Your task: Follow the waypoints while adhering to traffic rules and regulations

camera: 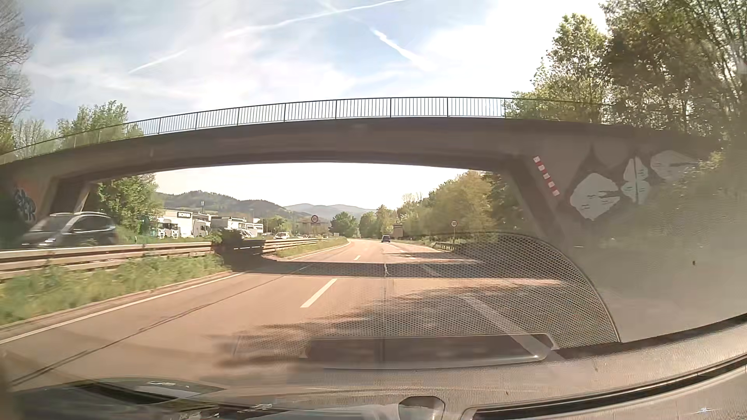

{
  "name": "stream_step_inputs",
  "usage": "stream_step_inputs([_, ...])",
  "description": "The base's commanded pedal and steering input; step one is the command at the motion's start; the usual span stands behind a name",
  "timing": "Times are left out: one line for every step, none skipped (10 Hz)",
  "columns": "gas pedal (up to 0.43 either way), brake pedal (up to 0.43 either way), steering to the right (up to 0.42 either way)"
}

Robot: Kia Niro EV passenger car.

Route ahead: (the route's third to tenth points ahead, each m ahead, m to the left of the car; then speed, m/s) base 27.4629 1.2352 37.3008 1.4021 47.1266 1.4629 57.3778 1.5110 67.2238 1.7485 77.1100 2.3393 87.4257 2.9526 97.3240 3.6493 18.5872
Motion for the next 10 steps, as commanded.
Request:
stream_step_inputs([0.209,0.000,-0.004])
stream_step_inputs([0.209,0.000,-0.004])
stream_step_inputs([0.197,0.000,-0.004])
stream_step_inputs([0.197,0.000,-0.004])
stream_step_inputs([0.197,0.000,-0.004])
stream_step_inputs([0.197,0.000,-0.004])
stream_step_inputs([0.197,0.000,-0.004])
stream_step_inputs([0.189,0.000,-0.004])
stream_step_inputs([0.189,0.000,-0.003])
stream_step_inputs([0.189,0.000,-0.003])
